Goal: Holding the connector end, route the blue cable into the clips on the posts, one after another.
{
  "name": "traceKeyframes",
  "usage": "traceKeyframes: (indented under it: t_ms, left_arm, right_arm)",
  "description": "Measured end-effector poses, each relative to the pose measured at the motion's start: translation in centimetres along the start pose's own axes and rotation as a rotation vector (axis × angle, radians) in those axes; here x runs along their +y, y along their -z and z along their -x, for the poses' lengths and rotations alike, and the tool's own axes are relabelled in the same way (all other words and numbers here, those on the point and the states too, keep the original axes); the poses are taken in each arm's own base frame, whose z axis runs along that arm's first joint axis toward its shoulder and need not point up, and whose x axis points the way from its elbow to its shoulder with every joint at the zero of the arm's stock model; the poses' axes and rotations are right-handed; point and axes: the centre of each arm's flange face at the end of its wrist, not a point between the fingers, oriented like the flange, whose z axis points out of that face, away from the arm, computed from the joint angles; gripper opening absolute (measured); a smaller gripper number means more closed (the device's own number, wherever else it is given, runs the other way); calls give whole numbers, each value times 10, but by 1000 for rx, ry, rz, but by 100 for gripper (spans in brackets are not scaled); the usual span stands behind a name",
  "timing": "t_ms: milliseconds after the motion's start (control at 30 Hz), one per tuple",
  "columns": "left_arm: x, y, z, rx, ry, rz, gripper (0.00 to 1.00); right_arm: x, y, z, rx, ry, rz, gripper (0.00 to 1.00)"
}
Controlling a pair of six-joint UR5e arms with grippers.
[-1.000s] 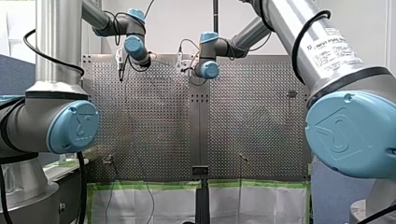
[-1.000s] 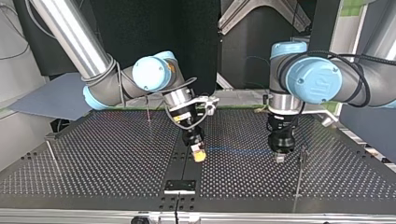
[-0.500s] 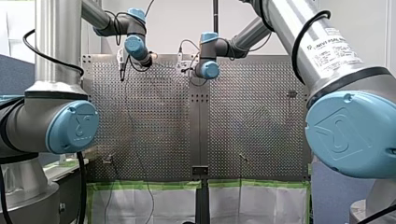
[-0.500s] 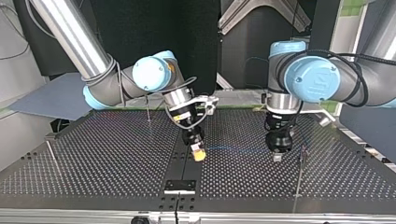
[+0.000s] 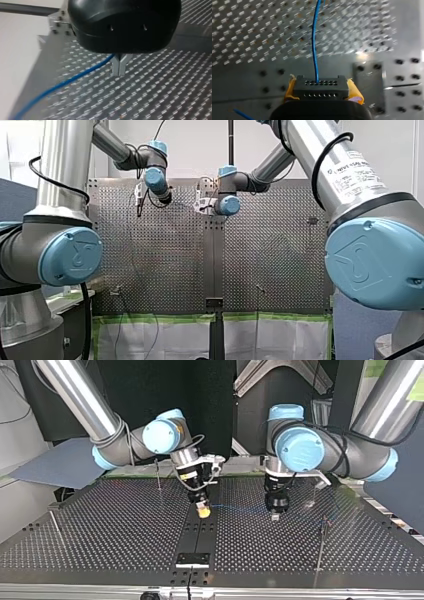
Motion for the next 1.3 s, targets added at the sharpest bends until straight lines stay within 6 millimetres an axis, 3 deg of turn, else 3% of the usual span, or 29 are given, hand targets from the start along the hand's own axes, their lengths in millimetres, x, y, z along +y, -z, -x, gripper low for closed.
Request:
traceKeyframes:
  t_ms: [200, 667, 800, 967, 1300]
  left_arm:
    - [-23, 0, -27, 45, -16, -16, 0]
    - [-38, 8, -64, 32, 6, -48, 0]
    - [-46, 7, -85, 73, -21, -59, 0]
    - [-58, 6, -110, 113, -42, -61, 0]
    - [-103, 13, -164, 131, -41, -79, 0]
  right_arm:
    - [10, 12, 26, -49, 10, 31, 0]
    - [40, 34, 80, -77, 8, 86, 0]
    - [45, 43, 111, -121, 23, 94, 0]
    - [49, 51, 132, -147, 30, 106, 0]
    - [66, 75, 178, -192, 29, 134, 0]
